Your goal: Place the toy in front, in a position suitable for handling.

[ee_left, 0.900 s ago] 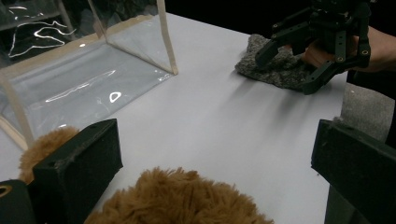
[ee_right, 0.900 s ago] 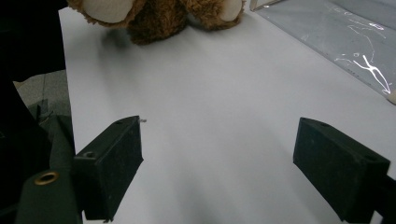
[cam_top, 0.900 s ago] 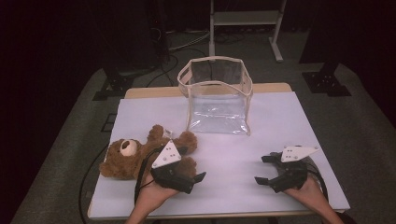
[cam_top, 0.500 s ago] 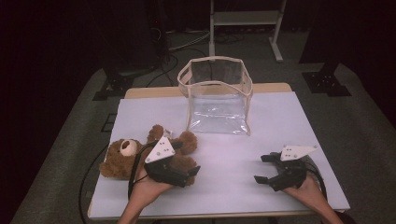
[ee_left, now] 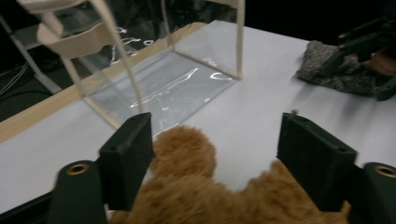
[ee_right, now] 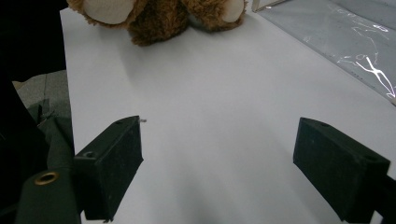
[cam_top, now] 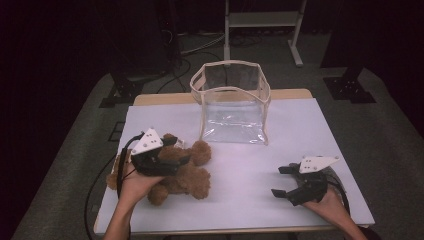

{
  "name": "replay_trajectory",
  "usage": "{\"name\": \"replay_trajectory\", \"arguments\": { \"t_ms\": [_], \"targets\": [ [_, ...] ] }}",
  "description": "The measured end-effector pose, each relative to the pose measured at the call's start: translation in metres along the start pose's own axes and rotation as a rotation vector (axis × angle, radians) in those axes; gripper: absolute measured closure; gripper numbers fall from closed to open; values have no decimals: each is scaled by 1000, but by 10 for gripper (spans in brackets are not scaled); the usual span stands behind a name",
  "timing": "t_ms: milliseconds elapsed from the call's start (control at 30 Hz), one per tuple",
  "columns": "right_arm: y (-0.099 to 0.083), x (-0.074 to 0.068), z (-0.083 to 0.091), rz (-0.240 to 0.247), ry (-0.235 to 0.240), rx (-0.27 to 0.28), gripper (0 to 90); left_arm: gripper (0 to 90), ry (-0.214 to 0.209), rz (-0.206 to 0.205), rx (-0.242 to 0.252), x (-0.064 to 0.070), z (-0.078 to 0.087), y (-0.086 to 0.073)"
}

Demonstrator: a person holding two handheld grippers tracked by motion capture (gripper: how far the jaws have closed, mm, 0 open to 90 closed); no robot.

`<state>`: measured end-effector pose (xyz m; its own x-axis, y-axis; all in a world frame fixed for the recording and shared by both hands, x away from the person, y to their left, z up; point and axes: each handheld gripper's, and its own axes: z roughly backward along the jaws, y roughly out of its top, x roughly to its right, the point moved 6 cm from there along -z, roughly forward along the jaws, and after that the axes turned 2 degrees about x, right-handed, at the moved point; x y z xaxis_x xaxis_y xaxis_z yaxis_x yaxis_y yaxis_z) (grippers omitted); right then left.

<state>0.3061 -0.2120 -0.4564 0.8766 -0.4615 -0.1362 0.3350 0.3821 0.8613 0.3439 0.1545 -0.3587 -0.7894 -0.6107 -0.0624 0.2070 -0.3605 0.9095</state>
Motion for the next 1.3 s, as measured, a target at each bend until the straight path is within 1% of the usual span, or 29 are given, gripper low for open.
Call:
{"name": "replay_trajectory", "arguments": {
  "t_ms": [33,67,100,133,167,200,233,267,300,333,400,433,467,500,567,600,667,733,767,900,933,1000,1067,1133,1167,1200,1300],
  "targets": [
    [0,0,0,0,0,0,142,323,0,0,0,0,0,0],
    [0,0,0,0,0,0,142,349,4,3,-24,-8,-1,-4],
    [0,0,0,0,0,0,142,377,4,3,-24,-8,-1,-4],
    [0,-1,0,0,0,0,142,416,4,7,-58,-15,-3,-10],
    [0,-1,0,0,0,0,142,443,4,7,-58,-15,-3,-10],
    [0,-1,1,0,1,0,142,443,7,8,-78,-19,-5,-15],
    [0,-1,1,1,1,-1,142,500,5,18,-104,-23,-6,-21],
    [0,-1,1,1,1,-1,142,528,5,18,-104,-23,-6,-21],
    [0,-1,1,1,1,-2,142,555,0,20,-122,-24,-6,-25],
    [0,-1,1,1,1,-2,142,555,-4,20,-137,-25,-6,-28],
    [0,-2,0,1,2,-2,142,588,-6,24,-168,-25,-7,-34],
    [0,-2,0,1,6,-3,142,620,-17,29,-179,-24,-7,-38],
    [0,-3,-1,0,8,-3,142,630,-17,29,-179,-24,-7,-38],
    [0,-3,-1,2,8,-4,142,633,-27,31,-178,-23,-6,-40],
    [1,-4,-2,7,11,-6,142,638,-30,34,-179,-22,-6,-41],
    [1,-4,-2,7,11,-6,142,638,-32,32,-182,-20,-6,-41],
    [3,-7,-3,14,16,-8,142,644,-41,13,-202,-14,-4,-44],
    [5,-8,-4,23,22,-3,142,646,-46,8,-204,-9,-2,-46],
    [5,-8,-4,23,22,-3,142,646,-46,8,-204,-9,-2,-46],
    [12,-13,-6,23,42,14,142,646,-66,-2,-203,3,7,-52],
    [15,-14,-7,28,52,16,142,646,-66,-2,-203,3,7,-52],
    [20,-17,-10,37,64,18,144,646,-79,-10,-202,9,11,-55],
    [26,-23,-15,55,81,17,151,646,-85,-13,-202,13,13,-57],
    [29,-25,-17,61,86,15,151,646,-89,-16,-202,15,14,-58],
    [38,-32,-23,81,106,23,152,646,-93,-20,-202,17,16,-59],
    [38,-32,-23,81,106,23,152,646,-96,-22,-201,19,16,-60],
    [52,-43,-36,109,143,32,159,646,-106,-25,-197,21,18,-62]
  ]
}}
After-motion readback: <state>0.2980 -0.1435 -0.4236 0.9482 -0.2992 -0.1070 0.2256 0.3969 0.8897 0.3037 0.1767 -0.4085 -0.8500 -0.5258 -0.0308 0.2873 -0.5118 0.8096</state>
